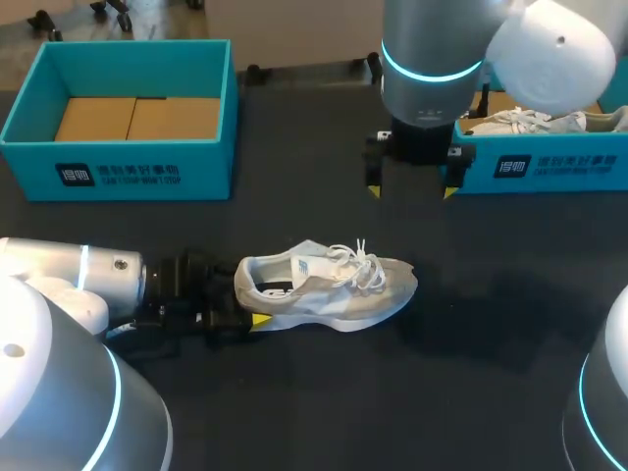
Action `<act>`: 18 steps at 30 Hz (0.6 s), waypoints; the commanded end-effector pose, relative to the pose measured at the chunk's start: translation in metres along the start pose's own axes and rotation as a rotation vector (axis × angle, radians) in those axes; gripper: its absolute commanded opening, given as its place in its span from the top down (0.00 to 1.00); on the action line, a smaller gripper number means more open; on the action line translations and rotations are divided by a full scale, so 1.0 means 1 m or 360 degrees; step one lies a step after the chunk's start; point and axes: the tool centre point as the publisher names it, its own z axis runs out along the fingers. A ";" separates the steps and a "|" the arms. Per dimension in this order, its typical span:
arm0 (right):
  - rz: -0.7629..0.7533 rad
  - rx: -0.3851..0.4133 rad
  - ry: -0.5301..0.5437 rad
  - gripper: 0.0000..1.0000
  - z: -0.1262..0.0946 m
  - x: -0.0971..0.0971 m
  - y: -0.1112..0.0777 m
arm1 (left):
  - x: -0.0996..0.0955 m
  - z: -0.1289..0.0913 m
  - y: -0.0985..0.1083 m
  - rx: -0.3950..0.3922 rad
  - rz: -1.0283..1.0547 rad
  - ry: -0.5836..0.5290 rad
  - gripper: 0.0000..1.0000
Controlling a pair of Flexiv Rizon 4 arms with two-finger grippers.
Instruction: Take the shoe out of the shoebox, open the shoe tongue, remove and reinsert the insole, then place the shoe into the shoebox
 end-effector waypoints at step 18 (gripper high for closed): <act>0.0001 -0.0045 -0.0124 0.00 -0.013 0.039 -0.020 | 0.001 0.001 0.003 -0.0008 0.0000 0.0001 1.00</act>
